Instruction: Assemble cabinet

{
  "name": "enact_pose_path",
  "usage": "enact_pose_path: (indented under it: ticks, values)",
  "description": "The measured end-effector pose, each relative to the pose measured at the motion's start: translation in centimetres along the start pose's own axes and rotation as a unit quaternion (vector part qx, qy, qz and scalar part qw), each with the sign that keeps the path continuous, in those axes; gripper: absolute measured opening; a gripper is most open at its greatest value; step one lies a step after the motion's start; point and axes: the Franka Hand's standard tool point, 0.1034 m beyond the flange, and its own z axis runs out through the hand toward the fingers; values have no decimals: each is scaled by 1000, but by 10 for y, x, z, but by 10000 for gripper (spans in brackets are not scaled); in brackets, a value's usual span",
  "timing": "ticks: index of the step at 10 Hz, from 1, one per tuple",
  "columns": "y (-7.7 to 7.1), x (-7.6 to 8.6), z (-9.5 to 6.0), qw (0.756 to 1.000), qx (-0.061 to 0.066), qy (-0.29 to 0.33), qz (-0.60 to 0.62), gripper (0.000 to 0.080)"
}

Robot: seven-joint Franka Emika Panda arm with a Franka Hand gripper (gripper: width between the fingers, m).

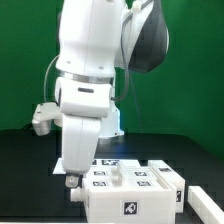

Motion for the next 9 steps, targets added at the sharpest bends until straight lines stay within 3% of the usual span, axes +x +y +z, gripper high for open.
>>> enact_pose_path:
  ticks: [3, 9]
  values:
    - [-3, 5, 10, 1000, 9, 1, 10, 649]
    - [3, 18, 5, 999, 5, -1, 35, 649]
